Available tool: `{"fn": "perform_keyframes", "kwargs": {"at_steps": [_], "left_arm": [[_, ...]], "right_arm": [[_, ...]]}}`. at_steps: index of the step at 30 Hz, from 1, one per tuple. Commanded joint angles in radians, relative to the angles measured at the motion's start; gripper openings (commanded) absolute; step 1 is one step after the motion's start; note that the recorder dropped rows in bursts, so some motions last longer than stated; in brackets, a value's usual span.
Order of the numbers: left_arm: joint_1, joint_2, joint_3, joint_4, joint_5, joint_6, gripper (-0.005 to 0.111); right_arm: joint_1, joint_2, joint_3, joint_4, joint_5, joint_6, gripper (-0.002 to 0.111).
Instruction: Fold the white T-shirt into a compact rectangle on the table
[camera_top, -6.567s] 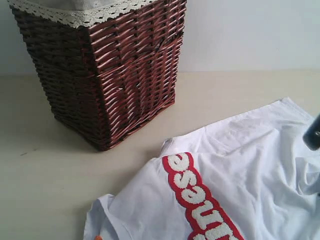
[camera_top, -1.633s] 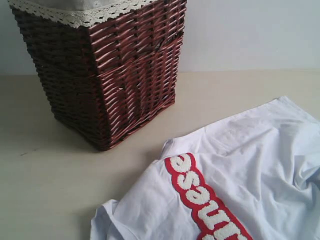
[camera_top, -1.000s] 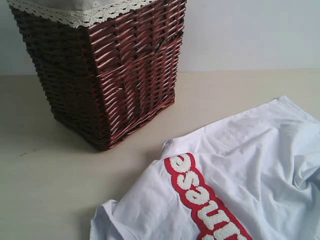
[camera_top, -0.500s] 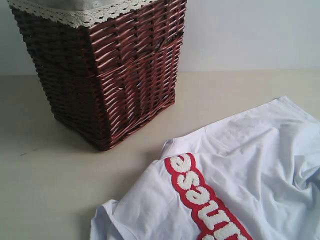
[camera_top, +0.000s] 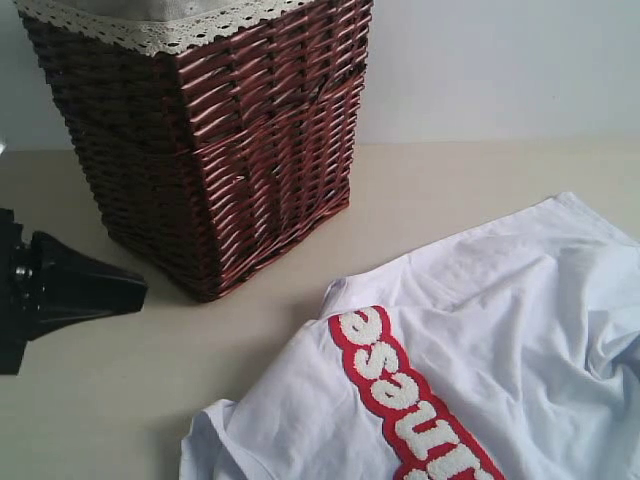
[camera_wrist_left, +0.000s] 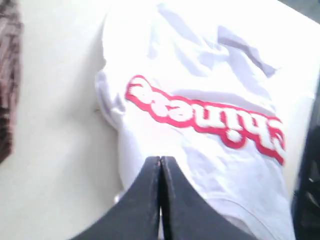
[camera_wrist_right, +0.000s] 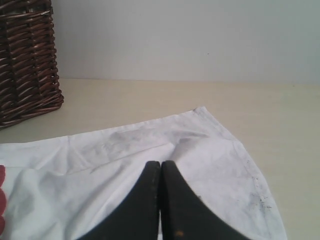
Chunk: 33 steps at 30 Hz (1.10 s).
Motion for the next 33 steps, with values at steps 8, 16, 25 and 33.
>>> {"fn": "perform_keyframes", "kwargs": {"at_steps": [8,16,25,33], "left_arm": [[0.001,0.002,0.003,0.036,0.076,0.010,0.000],[0.001,0.002,0.001,-0.087,0.037,0.021,0.000],[0.001,0.003,0.001,-0.114,-0.004,0.073,0.000],[-0.017,0.097,-0.003,-0.054,-0.175,0.092,0.001]], "right_arm": [[-0.003,-0.006,0.005,-0.003,0.000,0.002,0.000],[-0.003,-0.006,0.005,-0.003,0.000,0.002,0.000],[-0.003,-0.006,0.005,-0.003,0.000,0.002,0.000],[-0.003,-0.006,0.005,-0.003,0.000,0.002,0.000]]}}
